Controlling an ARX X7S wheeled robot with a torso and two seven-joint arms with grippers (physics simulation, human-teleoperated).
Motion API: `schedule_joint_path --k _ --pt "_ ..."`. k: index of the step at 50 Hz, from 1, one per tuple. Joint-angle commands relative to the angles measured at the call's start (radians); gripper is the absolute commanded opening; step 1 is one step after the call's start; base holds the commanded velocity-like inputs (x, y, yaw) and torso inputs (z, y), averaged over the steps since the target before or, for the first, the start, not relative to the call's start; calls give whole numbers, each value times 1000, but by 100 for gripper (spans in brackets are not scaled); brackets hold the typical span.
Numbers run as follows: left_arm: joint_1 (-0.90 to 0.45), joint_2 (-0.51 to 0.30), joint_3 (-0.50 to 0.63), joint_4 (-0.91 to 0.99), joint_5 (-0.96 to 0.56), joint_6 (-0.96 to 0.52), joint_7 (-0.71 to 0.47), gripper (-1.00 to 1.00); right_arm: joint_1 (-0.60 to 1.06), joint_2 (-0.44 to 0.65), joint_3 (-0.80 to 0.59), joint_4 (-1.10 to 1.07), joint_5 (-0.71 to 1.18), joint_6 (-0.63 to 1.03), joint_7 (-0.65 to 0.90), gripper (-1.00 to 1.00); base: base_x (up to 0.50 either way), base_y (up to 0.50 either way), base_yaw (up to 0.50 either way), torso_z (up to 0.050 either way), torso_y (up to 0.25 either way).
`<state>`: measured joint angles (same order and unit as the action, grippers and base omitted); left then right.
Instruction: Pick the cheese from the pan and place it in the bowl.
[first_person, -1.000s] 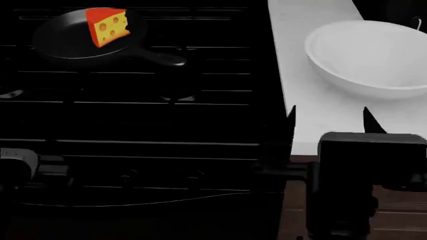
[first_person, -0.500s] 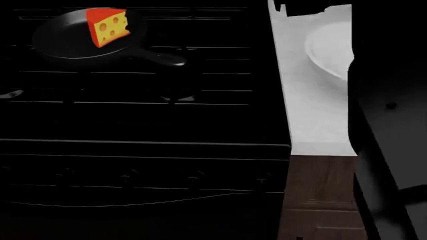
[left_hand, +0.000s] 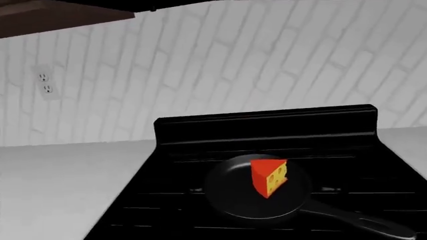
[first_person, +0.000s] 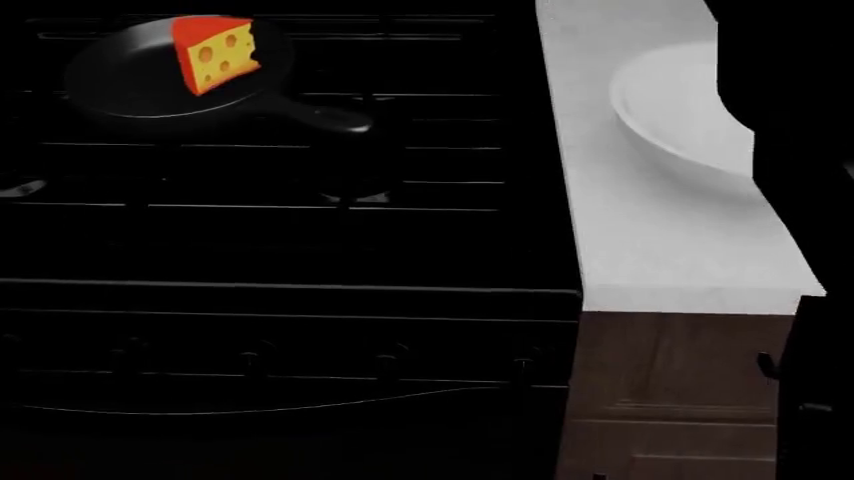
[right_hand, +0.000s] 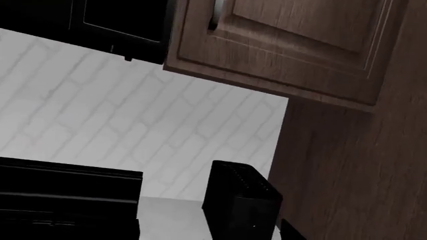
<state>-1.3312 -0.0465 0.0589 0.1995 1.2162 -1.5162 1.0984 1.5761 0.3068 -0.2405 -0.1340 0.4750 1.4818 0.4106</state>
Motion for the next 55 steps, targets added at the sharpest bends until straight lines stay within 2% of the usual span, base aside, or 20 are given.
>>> schedule_joint_path --k 1,14,38,46,55 --pt "15 27 -28 20 40 -16 41 100 -1 -22 42 11 27 -15 -28 100 273 0 0 0 0" --pt "24 28 -39 25 -45 10 -37 100 -33 -17 35 35 35 -69 -46 100 483 0 0 0 0" --pt "41 22 -52 17 -128 26 -109 100 -36 -13 -16 83 36 -103 -61 100 470 -3 0 0 1" --pt "49 8 -44 35 -127 11 -104 100 -43 -11 -23 69 33 -112 -53 100 0 53 0 0 0" --pt "46 -1 -29 46 -110 -7 -88 100 -41 -3 -20 43 49 -88 -53 100 23 440 0 0 0"
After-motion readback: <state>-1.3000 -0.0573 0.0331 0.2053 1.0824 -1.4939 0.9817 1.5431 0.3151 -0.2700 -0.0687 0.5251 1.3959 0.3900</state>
